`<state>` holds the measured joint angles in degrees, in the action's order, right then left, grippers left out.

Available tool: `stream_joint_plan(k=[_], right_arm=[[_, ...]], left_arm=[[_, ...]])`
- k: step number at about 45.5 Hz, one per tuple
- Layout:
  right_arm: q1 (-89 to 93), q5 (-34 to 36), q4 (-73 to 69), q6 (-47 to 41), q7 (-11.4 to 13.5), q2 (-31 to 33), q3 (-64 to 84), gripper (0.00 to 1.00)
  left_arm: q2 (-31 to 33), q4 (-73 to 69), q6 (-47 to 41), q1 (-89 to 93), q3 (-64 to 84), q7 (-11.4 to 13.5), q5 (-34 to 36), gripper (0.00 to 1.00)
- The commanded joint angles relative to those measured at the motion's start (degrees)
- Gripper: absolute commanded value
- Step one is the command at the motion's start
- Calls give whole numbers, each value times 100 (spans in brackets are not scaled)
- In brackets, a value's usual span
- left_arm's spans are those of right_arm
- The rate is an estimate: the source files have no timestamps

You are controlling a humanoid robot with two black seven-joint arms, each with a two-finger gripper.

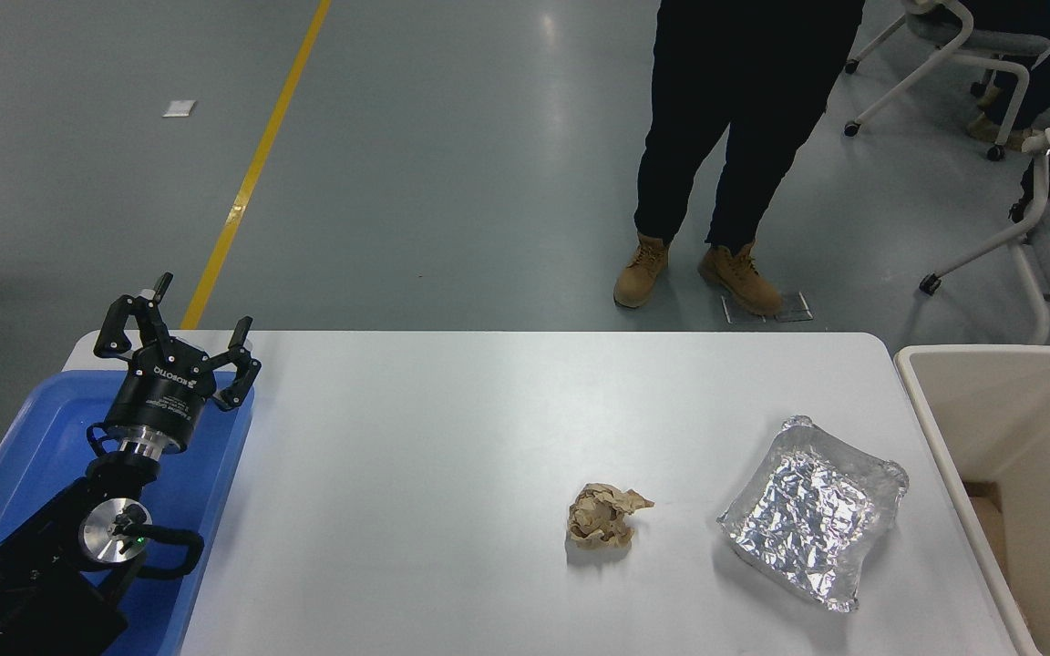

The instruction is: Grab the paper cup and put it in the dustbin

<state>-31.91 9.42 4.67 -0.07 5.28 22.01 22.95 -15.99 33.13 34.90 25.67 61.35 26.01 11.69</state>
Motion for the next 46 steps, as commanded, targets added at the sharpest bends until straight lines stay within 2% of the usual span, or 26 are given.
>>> stream_joint_plan(k=[1, 9, 17, 31, 46], right_arm=[[-52, -2, -1, -2, -1, 5, 210, 100], [-394, -2, -238, -29, -1, 40, 622, 100], [-1150, -2, -1090, -29, -1, 418, 1667, 100], [-4286, -98, -4235, -90, 8, 1279, 3267, 100], [-7082, -98, -6723, -660, 8, 788, 4727, 100]], left_arm=[[0, 0, 0, 0, 0, 0, 0, 98], [0, 0, 0, 0, 0, 0, 0, 98], [0, 0, 0, 0, 0, 0, 0, 98], [0, 0, 0, 0, 0, -9, 0, 98], [0, 0, 0, 0, 0, -9, 0, 98]])
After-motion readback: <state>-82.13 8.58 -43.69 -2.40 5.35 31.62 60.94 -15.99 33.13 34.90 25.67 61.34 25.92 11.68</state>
